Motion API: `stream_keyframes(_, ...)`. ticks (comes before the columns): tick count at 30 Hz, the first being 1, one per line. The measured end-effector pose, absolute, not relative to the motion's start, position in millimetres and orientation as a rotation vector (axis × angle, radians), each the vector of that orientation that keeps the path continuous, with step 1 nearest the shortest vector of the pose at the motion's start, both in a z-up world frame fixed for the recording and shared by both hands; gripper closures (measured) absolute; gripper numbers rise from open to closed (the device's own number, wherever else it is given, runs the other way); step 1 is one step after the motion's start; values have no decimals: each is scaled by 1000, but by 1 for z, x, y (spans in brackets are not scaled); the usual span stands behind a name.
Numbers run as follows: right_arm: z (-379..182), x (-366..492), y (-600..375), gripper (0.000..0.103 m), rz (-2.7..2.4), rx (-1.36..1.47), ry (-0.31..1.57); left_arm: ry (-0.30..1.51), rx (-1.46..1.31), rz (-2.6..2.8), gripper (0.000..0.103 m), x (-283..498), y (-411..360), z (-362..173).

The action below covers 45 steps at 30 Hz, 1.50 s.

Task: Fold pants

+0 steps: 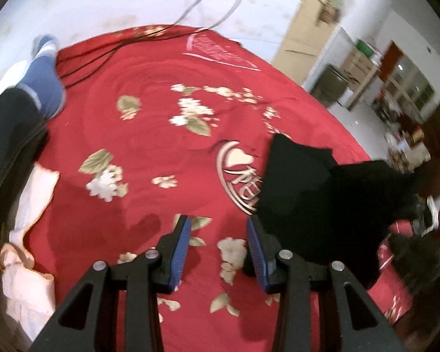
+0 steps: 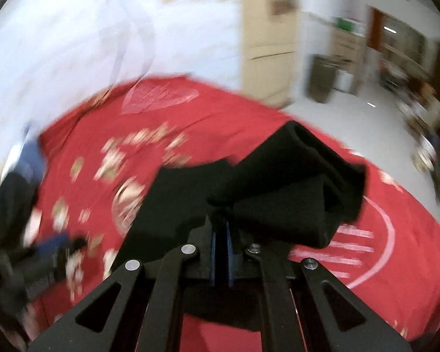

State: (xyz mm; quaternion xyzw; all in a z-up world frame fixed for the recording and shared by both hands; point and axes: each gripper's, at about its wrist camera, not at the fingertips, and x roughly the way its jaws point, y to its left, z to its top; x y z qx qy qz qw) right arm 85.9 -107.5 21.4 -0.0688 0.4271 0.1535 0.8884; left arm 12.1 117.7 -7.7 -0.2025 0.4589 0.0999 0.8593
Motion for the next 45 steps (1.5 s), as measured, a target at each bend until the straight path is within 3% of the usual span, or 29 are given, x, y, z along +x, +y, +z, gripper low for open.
stream_keyframes(5, -29, 79, -83, 93, 426, -255, 1007, 966, -441, 217, 61, 13, 122, -12)
stream_keyframes(12, -30, 73, -87, 88, 550, -177, 1025, 987, -427, 172, 61, 19, 117, -19)
stream_keyframes(17, -16, 66, -105, 72, 630, -35, 1029, 996, -431, 127, 56, 19, 115, -25)
stream_keyframes(27, -23, 86, -193, 71, 425, 278, 1051, 1002, -449, -90, 50, 37, 86, -44)
stream_keyframes(45, -35, 94, -208, 71, 424, 394, 1065, 1003, -482, -111, 50, 51, 77, -57)
